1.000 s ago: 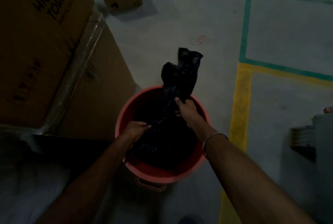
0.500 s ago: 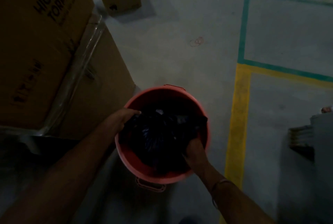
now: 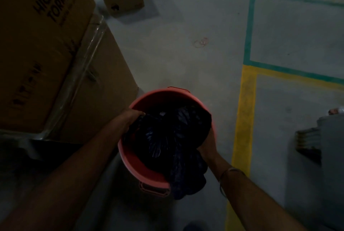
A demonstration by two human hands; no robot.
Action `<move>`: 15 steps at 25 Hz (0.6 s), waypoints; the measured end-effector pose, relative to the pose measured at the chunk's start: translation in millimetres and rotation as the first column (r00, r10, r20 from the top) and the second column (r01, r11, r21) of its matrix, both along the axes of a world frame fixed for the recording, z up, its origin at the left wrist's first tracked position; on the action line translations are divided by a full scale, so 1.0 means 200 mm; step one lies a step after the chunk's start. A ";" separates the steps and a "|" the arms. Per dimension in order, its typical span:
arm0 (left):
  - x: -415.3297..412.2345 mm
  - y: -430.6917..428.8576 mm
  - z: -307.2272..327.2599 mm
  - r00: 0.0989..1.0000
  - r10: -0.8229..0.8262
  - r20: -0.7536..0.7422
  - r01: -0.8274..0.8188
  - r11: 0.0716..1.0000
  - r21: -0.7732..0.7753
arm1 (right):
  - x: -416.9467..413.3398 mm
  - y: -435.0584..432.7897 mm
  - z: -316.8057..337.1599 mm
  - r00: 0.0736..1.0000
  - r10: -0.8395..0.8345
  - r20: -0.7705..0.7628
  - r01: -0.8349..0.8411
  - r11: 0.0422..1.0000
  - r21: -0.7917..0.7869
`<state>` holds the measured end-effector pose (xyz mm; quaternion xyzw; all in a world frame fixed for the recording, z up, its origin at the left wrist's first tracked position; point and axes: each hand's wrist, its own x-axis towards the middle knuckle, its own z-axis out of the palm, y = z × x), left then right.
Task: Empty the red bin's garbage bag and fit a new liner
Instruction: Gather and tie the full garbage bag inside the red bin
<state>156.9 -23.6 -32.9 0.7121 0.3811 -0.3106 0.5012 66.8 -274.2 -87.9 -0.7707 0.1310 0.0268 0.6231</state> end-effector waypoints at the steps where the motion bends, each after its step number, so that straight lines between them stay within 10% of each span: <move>1: 0.00 0.00 0.00 1.000 0.002 0.018 -0.002 1.000 0.022 | 0.02 0.00 0.00 0.994 -0.048 -0.099 0.047 0.999 -0.018; 5: -0.03 0.02 0.00 0.999 0.011 0.034 -0.014 0.996 0.089 | 0.04 -0.11 0.02 0.989 0.101 -0.105 -0.135 0.906 -0.400; 8: -0.02 0.03 0.02 0.999 0.002 0.044 -0.007 0.995 0.103 | 0.12 -0.19 0.03 0.982 0.188 0.030 -0.081 0.555 -0.828; 12: -0.02 0.04 0.01 0.996 0.001 0.088 -0.012 0.992 0.125 | 0.32 -0.14 0.15 0.962 -0.121 0.244 0.220 0.874 -0.434; 15: -0.01 0.05 0.00 0.993 -0.012 0.117 -0.005 0.990 0.144 | 0.43 -0.04 0.20 0.890 0.424 0.170 -0.270 0.788 -0.554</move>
